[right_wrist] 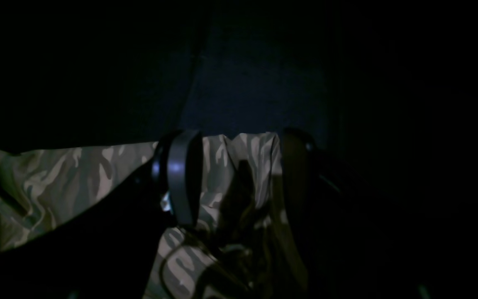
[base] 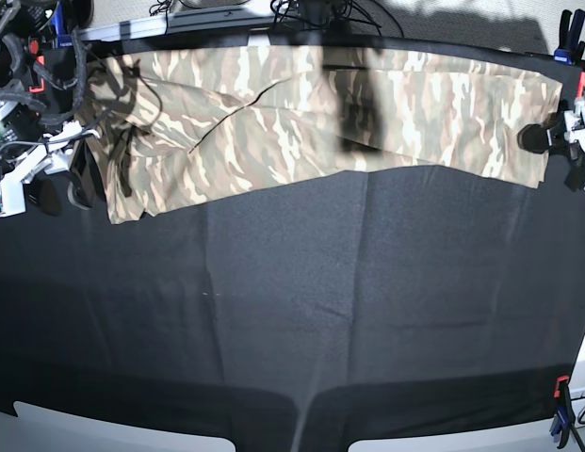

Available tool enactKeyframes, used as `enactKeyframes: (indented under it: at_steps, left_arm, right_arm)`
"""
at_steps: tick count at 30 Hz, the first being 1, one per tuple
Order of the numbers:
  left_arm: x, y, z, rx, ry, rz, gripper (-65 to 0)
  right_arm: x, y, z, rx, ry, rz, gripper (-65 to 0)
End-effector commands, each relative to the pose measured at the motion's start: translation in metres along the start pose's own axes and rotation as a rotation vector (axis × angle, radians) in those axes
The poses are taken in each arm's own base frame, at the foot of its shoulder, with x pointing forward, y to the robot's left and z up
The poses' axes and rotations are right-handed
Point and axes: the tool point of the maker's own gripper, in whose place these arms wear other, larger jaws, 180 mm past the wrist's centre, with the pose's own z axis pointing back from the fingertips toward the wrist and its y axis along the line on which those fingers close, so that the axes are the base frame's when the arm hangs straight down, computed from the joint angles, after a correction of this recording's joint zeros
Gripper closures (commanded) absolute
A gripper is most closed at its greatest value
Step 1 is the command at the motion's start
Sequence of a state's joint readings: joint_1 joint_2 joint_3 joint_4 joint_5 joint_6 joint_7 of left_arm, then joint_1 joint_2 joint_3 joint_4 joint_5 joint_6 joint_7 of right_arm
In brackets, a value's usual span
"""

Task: Layout the t-shirt on the table in an organized manner, then fold the t-shirt properly
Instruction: 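Grasp the strip's other end with the left gripper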

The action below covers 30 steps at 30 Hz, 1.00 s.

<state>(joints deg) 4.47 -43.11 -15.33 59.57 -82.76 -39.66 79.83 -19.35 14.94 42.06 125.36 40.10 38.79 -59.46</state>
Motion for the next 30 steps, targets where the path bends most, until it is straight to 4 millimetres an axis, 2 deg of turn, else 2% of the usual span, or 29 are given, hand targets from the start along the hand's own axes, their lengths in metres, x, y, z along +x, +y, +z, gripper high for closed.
enactKeyframes:
  at_steps: [1, 3, 6, 16, 20, 22, 25, 30]
  left_arm:
    - [0.011, -0.004, 0.008, -0.004, -0.023, -0.027, -16.9]
    - [0.011, -0.004, 0.006, -0.009, -0.024, -0.024, -13.3]
    - [0.011, -0.004, 0.006, -0.008, -0.024, -0.025, -0.1]
    - [0.013, -0.002, 0.01, 0.006, -0.021, -0.032, 0.0]
    - [0.007, 0.019, 0.026, 0.127, 0.055, -0.068, 0.0]
    - [0.008, 0.022, 0.032, 0.146, 0.061, -0.075, 0.0]
    - [0.011, 0.018, 0.031, 0.139, 0.056, -0.09, 0.0]
    - [0.021, -0.002, 0.022, 0.102, 0.037, -0.156, 0.0]
  right_arm:
    - [0.013, -0.001, 0.003, -0.001, -0.044, 0.025, -29.9]
    - [0.013, -0.001, 0.003, -0.001, -0.044, 0.025, -29.9]
    - [0.013, -0.001, 0.003, -0.001, -0.044, 0.025, -29.9]
    - [0.013, -0.001, 0.003, -0.001, -0.046, 0.026, -29.9]
    - [0.014, -0.001, 0.003, -0.001, -0.052, 0.026, -29.9]
    - [0.014, -0.002, 0.003, -0.002, -0.051, 0.028, -29.9]
    - [0.014, -0.002, 0.003, -0.002, -0.052, 0.028, -29.9]
    - [0.023, -0.001, 0.003, 0.003, -0.097, 0.026, -29.9]
